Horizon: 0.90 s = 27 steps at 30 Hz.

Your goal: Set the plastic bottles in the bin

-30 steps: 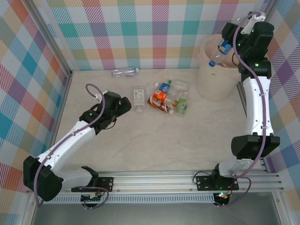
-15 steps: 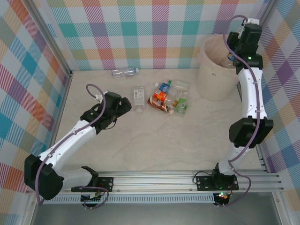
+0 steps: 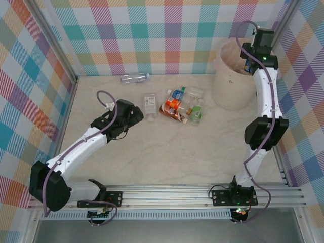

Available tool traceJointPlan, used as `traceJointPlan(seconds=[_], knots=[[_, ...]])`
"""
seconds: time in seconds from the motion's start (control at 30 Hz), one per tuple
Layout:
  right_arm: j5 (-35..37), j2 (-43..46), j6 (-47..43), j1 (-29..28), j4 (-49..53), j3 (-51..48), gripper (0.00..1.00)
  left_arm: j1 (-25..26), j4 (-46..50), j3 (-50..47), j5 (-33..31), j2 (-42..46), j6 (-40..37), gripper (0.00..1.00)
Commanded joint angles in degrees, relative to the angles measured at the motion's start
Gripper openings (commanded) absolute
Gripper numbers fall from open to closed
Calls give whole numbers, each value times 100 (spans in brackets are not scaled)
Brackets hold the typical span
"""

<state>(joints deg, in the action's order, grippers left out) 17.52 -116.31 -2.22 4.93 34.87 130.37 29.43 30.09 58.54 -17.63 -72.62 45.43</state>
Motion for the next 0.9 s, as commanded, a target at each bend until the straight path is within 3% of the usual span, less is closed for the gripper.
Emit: traceJointPlan(seconds=[0.0,0.1,0.17,0.57,0.87], knots=[[103,-381,-198,35,570,486,48,-78,166,159,-21,-109,40,100],[73,-544,-43,35,593,693,71,-78,185,194,1,-212,60,100],[-55,-576,86,35,568,776,78,-78,198,234,17,-293,77,100],[-359,-347,398,34,597,798,91,-80,164,265,172,-460,128,100],[-999,291,897,22,529,337,100,-78,129,185,173,-449,140,100]])
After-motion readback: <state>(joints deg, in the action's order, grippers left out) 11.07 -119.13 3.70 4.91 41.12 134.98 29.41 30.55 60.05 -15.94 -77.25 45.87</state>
